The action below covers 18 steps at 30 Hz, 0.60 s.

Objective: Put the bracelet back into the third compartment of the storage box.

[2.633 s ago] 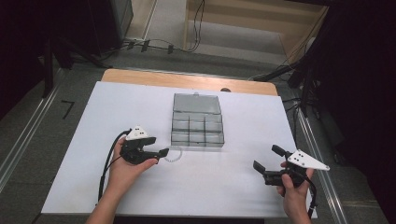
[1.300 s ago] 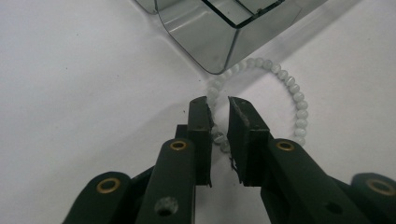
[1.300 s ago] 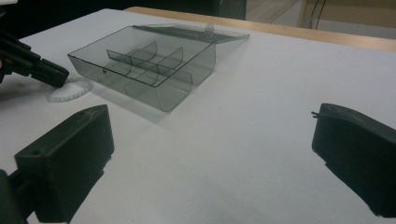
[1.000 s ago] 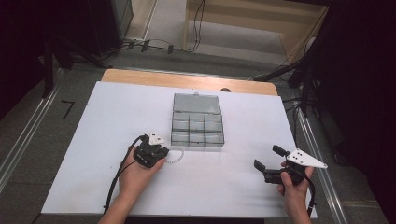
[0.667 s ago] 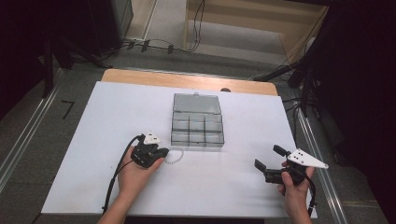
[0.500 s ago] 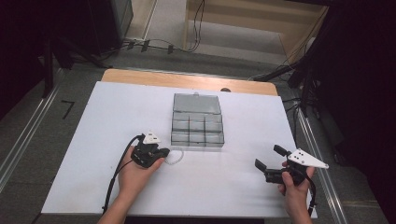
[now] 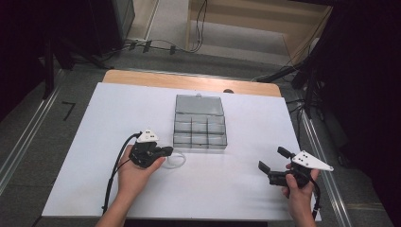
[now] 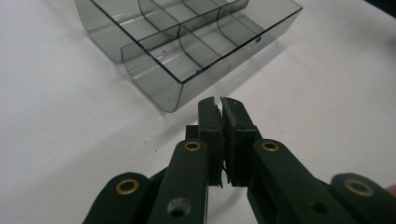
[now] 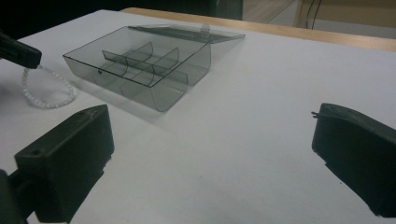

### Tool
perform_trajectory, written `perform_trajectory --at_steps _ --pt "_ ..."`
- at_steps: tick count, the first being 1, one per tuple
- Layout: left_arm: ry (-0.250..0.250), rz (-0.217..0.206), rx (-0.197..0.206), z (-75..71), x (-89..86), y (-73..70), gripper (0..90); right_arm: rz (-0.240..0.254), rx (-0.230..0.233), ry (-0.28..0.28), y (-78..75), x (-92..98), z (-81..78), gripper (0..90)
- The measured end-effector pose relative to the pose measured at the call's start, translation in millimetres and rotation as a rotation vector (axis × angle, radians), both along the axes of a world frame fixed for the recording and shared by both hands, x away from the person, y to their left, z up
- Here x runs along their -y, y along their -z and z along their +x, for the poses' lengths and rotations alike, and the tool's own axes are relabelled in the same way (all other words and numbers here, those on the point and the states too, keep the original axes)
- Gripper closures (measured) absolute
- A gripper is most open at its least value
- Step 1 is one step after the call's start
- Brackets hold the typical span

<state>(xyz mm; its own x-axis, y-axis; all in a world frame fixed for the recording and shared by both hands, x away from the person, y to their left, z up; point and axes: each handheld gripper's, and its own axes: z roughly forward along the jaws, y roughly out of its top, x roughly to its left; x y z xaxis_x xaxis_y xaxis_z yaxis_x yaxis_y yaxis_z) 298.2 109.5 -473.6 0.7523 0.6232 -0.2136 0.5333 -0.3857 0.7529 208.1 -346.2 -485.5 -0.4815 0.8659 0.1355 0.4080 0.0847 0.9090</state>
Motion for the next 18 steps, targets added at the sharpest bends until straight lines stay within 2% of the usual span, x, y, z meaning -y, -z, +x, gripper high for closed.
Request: perform_trajectory --at_steps 3,18 --pt "0.008 -0.018 0.005 -1.5 1.5 -3.9 87.1 0.001 0.0 0.0 0.0 -0.1 0.0 0.0" --pt "0.033 -0.047 0.021 -5.2 8.0 -14.6 87.2 0.004 0.003 -0.001 0.3 -0.2 -0.1 0.0"
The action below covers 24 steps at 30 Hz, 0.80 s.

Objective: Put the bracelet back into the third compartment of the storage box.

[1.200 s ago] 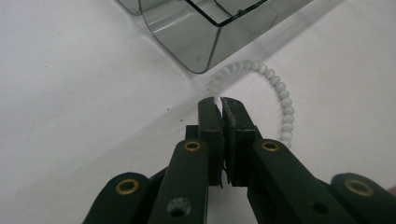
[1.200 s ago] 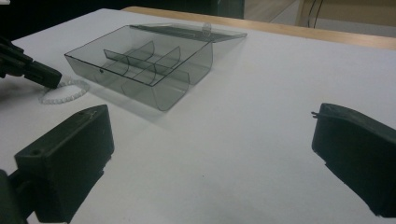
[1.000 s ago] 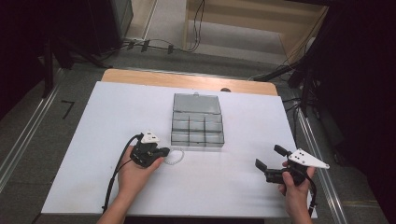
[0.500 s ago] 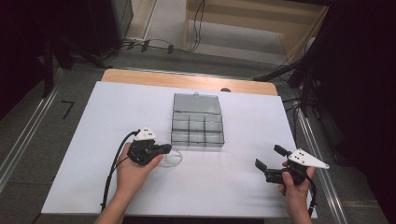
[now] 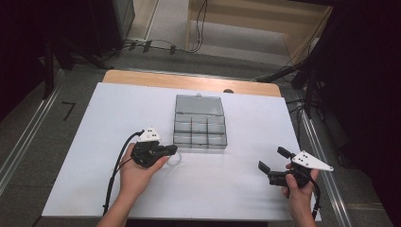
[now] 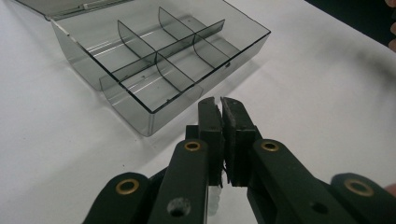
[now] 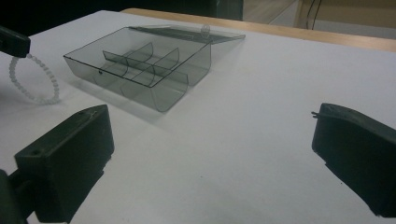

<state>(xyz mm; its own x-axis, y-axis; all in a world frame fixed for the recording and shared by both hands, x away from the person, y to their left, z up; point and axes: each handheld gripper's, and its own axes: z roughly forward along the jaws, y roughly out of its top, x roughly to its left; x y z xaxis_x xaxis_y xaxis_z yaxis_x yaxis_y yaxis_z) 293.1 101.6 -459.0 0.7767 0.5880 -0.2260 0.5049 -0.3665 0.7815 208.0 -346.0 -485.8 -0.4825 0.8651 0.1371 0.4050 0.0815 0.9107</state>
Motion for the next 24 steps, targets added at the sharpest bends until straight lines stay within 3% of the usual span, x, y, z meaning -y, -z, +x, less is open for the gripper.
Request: perform_trajectory --at_steps 24 --pt "0.027 -0.024 0.005 6.7 8.5 -10.9 87.2 0.005 -0.003 0.001 1.1 -0.1 -0.3 0.0"
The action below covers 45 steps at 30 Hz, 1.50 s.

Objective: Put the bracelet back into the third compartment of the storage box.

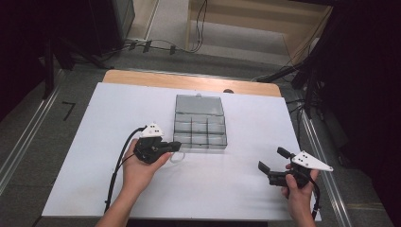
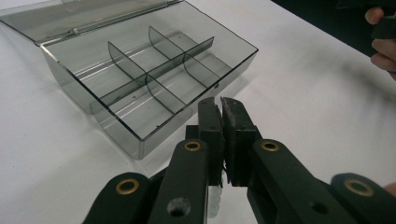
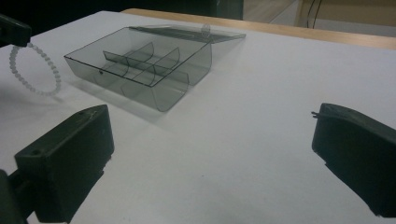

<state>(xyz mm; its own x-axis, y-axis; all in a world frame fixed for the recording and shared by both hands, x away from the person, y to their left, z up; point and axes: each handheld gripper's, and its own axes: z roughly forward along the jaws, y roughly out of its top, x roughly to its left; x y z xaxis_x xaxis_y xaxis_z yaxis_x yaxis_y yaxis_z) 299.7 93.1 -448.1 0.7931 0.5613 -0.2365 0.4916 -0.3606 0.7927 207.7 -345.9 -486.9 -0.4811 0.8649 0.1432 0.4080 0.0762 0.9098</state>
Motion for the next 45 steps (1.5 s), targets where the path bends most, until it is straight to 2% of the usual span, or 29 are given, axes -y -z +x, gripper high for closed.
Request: perform_trajectory --at_steps 18,45 --pt "0.018 -0.022 0.013 16.0 13.0 -15.4 87.2 0.004 -0.003 -0.002 1.1 1.3 1.0 0.0" --pt "0.028 -0.048 0.01 36.0 30.2 -22.5 87.2 0.005 -0.005 -0.004 2.5 1.9 1.5 0.0"
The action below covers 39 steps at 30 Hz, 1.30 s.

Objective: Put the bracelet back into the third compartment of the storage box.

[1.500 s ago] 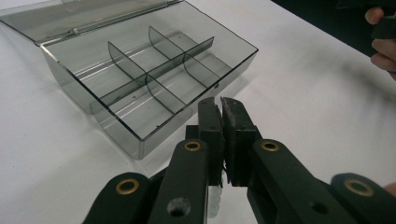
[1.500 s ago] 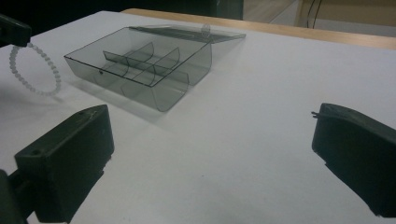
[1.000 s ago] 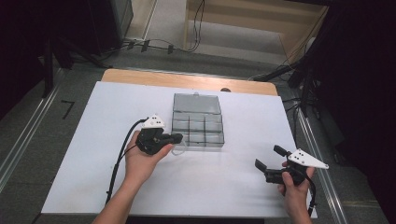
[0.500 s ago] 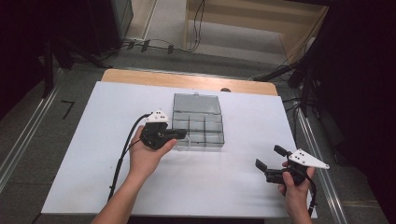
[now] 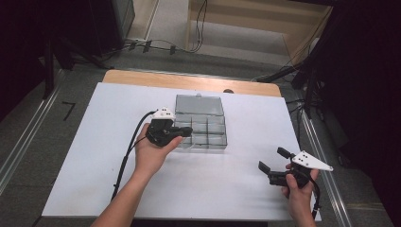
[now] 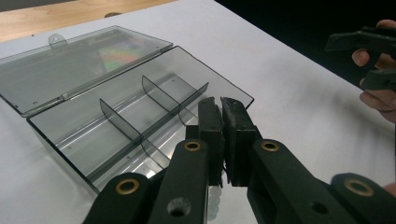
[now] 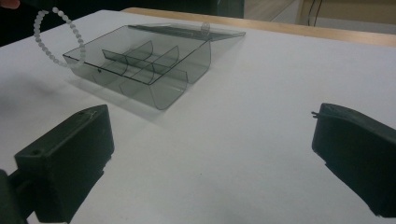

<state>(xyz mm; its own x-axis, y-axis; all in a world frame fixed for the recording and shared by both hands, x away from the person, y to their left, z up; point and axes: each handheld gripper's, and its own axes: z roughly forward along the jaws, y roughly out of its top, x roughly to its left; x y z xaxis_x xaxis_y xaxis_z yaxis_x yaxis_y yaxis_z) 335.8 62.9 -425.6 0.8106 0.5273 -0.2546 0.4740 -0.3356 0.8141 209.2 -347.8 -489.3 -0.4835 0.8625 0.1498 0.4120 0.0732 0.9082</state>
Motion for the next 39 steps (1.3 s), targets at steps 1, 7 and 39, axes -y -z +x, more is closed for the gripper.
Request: perform_trajectory --at_steps 1,7,39 --pt "-0.001 0.0 -0.001 0.6 0.9 -0.5 87.2 -0.001 0.001 -0.002 0.1 0.0 0.1 0.0" --pt "0.0 -0.009 -0.001 5.5 5.0 -2.1 87.2 0.001 -0.003 -0.001 0.2 0.3 0.0 0.0" --pt "-0.009 -0.028 -0.004 31.9 24.1 -3.6 87.2 -0.002 -0.004 0.002 1.7 2.0 1.1 0.0"
